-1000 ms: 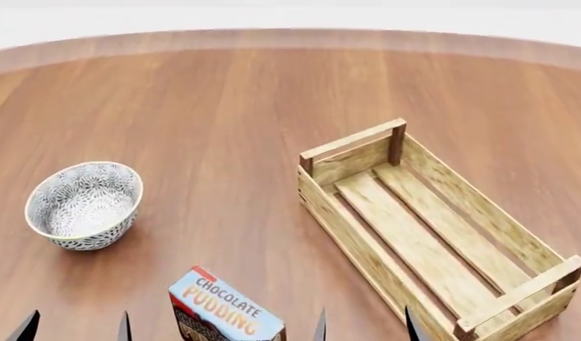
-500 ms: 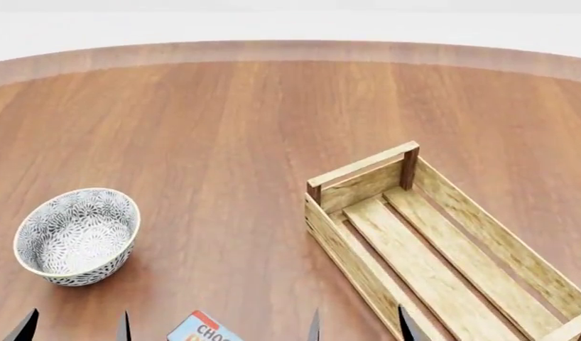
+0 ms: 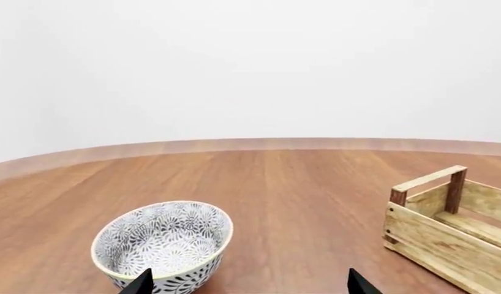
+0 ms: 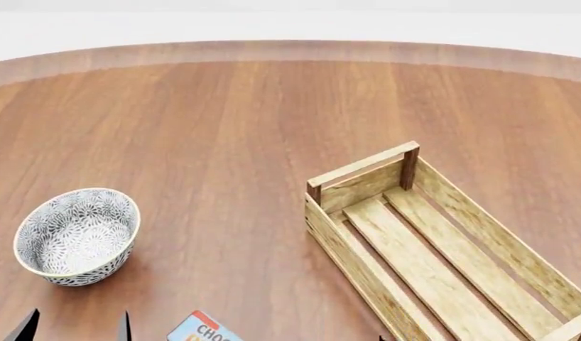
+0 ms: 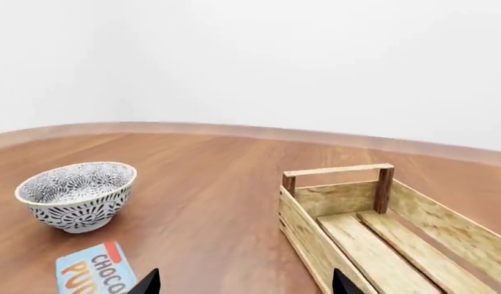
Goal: Pick up the chocolate pudding and put it in the tray.
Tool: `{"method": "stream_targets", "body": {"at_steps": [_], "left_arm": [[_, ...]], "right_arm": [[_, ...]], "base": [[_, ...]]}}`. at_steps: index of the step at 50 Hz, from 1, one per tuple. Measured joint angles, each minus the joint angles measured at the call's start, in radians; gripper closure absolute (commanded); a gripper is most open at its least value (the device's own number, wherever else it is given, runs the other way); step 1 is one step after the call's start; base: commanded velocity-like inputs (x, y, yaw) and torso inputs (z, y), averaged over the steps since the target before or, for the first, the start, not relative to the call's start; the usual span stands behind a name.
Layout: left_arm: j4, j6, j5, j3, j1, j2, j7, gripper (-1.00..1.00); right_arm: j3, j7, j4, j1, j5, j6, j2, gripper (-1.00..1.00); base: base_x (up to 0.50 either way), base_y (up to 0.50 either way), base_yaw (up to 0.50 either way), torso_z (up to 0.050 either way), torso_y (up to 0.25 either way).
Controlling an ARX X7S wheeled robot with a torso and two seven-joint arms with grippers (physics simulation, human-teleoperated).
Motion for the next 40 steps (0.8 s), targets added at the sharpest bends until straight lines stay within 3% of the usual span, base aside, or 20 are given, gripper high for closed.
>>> {"method": "stream_targets", "body": {"at_steps": [40], "left_arm": [[0.009,-0.001,-0.02,0.025,-0.001,-0.024,-0.027,-1.0]], "right_arm": [[-0.118,-0.186,0.063,-0.047,0.043,-0.03,0.081,-1.0]], "base": [[0.0,0.0,0.0,0.0,0.0]]}}
